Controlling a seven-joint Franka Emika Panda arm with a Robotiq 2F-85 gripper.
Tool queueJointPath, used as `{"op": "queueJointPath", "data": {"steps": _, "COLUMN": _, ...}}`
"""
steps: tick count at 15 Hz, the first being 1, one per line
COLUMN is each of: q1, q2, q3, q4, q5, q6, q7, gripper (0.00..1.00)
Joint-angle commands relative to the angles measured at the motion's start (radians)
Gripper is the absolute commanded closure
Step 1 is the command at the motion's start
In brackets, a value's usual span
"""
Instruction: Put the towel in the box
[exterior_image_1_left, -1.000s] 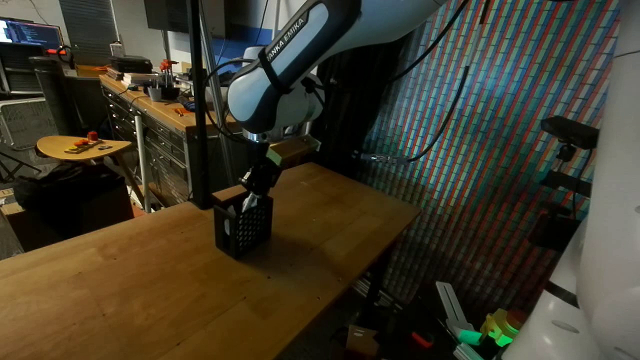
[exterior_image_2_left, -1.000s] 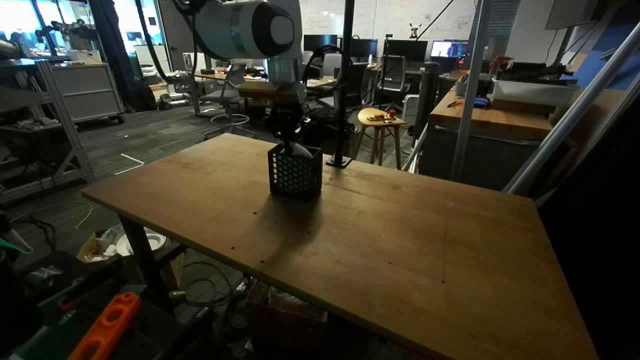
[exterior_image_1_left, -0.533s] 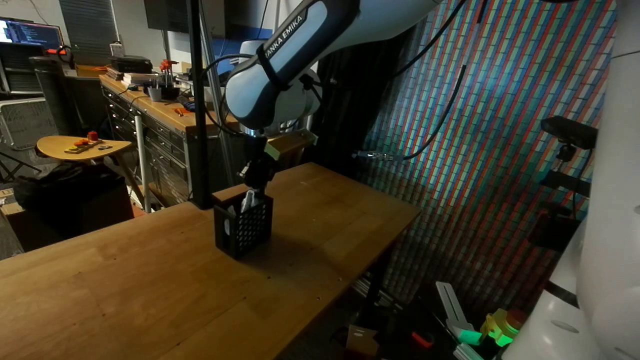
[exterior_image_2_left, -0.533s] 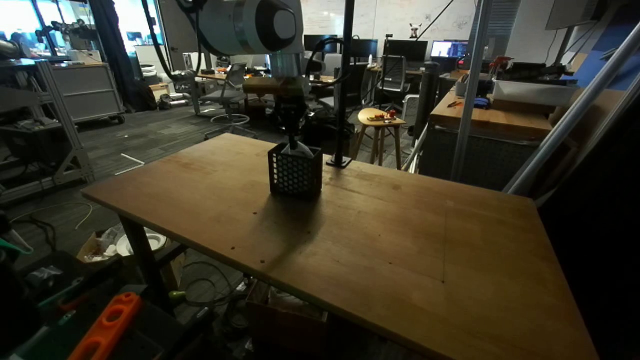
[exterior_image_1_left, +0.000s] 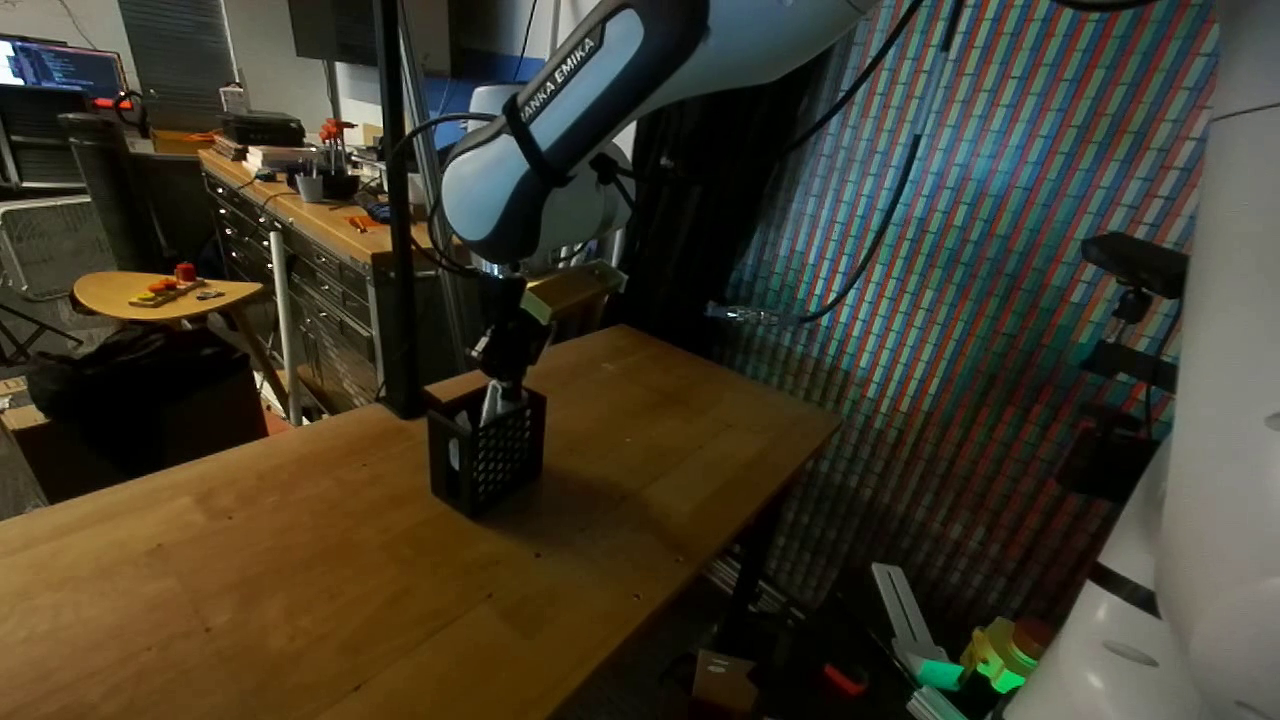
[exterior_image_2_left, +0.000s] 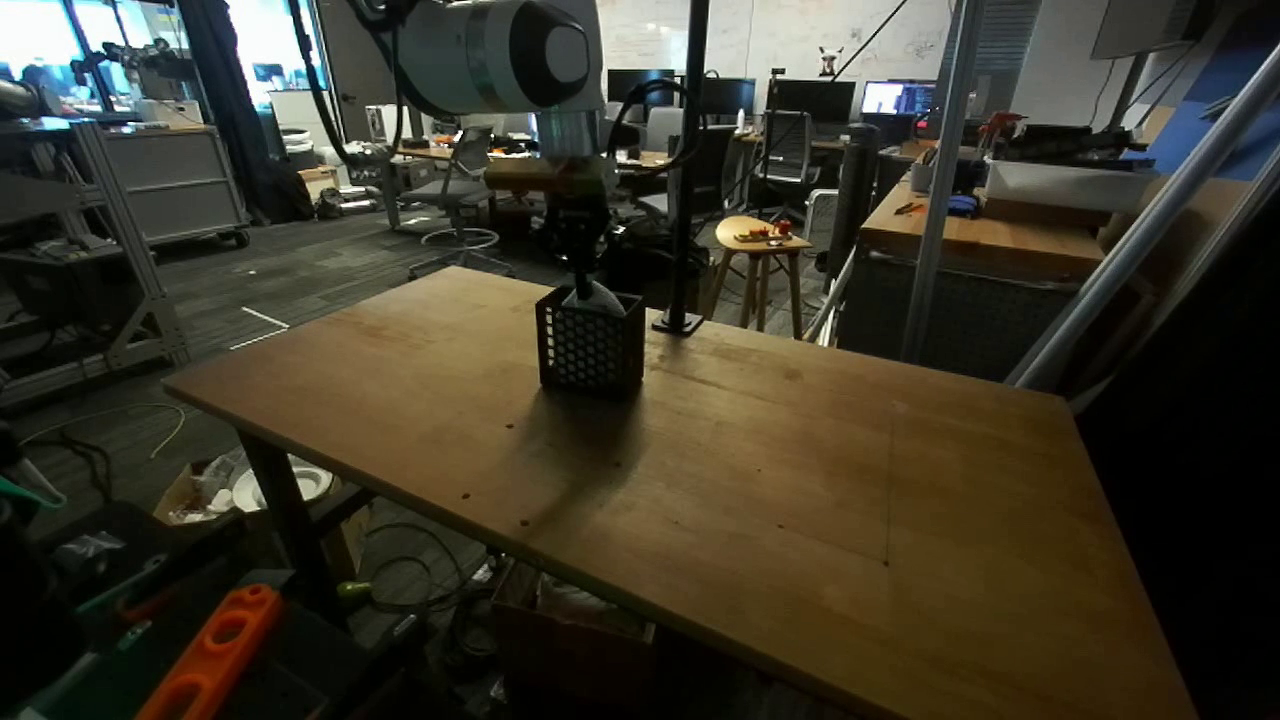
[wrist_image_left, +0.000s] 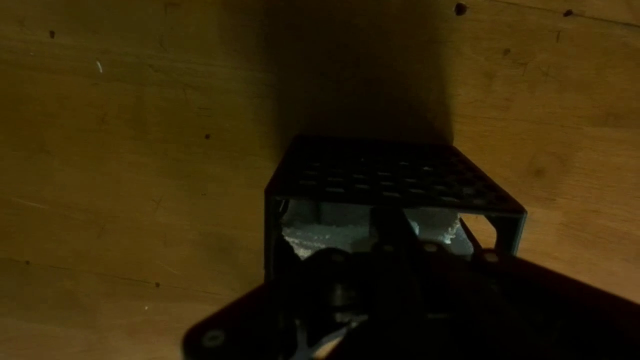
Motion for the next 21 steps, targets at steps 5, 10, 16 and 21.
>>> {"op": "queueJointPath", "data": {"steps": 5, "q1": 0.031, "q2": 0.07, "q3": -0.004, "q4": 0.105, "q5": -0.039, "q6": 0.012, "q7": -0.028, "gripper": 1.0}}
{"op": "queueJointPath", "data": {"steps": 10, "q1": 0.031, "q2": 0.105, "q3": 0.004, "q4": 0.111, "q5": -0.023, "q6": 0.022, "q7": -0.051, "gripper": 1.0}}
{"op": "queueJointPath", "data": {"steps": 16, "q1": 0.032, "q2": 0.15, "q3": 0.004, "q4": 0.124, "q5": -0.032, "q6": 0.021, "q7": -0.074, "gripper": 1.0}}
{"op": "queueJointPath", "data": {"steps": 21, "q1": 0.021, "q2": 0.21, "q3": 0.02, "q4": 0.157, "q5": -0.005, "q6": 0.034, "q7": -0.105, "gripper": 1.0}}
